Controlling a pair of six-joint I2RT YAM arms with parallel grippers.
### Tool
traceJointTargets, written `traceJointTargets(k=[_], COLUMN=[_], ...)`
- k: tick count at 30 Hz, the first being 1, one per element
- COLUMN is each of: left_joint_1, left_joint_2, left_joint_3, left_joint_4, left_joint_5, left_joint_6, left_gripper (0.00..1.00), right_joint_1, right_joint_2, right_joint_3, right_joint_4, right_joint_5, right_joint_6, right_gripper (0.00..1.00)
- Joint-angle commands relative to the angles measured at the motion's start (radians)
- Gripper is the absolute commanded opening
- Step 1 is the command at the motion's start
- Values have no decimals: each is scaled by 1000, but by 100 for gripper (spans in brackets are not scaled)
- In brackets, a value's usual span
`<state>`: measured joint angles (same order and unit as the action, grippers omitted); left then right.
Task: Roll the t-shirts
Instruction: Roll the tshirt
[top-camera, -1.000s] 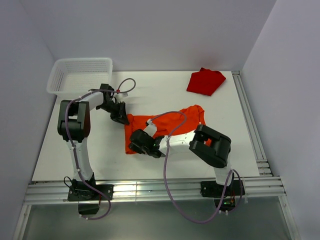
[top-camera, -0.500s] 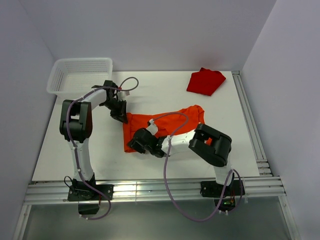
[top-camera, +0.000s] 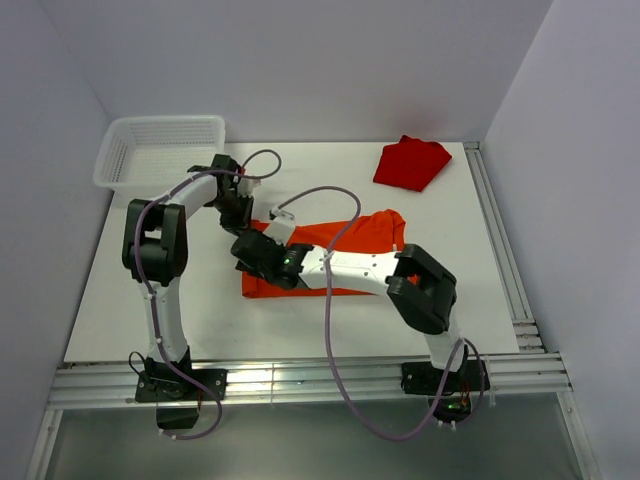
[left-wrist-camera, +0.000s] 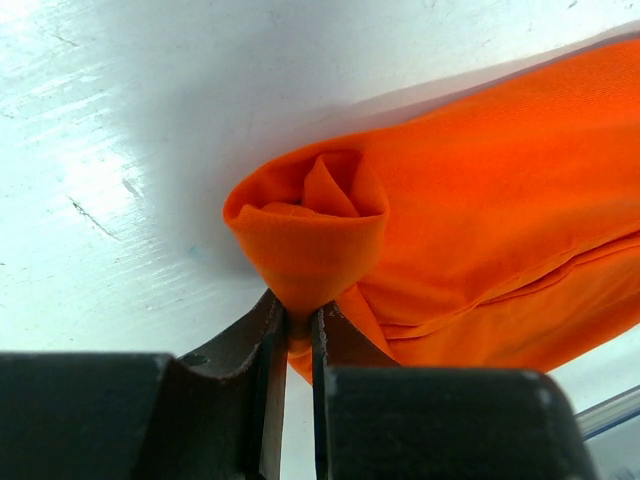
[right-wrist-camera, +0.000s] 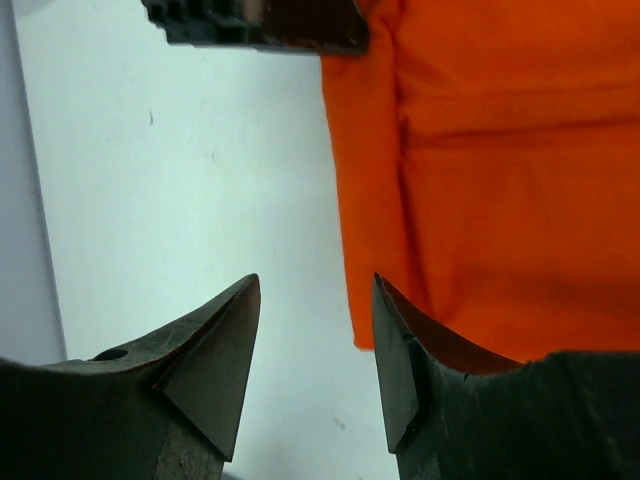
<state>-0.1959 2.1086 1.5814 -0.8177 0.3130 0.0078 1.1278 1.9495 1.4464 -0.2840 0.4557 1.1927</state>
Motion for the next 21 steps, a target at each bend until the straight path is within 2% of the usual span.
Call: traceJointTargets(k=[1,11,21], left_joint_1=[-16,-43,-66], left_joint_2=[30,37,51], left_joint_3=[26,52,68], left_joint_4=[8,-15,-26], left_joint_5=[-69,-91,-109], left_joint_6=[24,15,12], left_gripper=[8,8,9], right_joint_1=[-5,-5,20], right_joint_2=[109,264,327], right_joint_3=[136,333,451], right_joint_4=[-144,-202,-282], right_joint_5=[104,153,218], right_joint_6=[-103,-196,-228], right_gripper=[55,54,54])
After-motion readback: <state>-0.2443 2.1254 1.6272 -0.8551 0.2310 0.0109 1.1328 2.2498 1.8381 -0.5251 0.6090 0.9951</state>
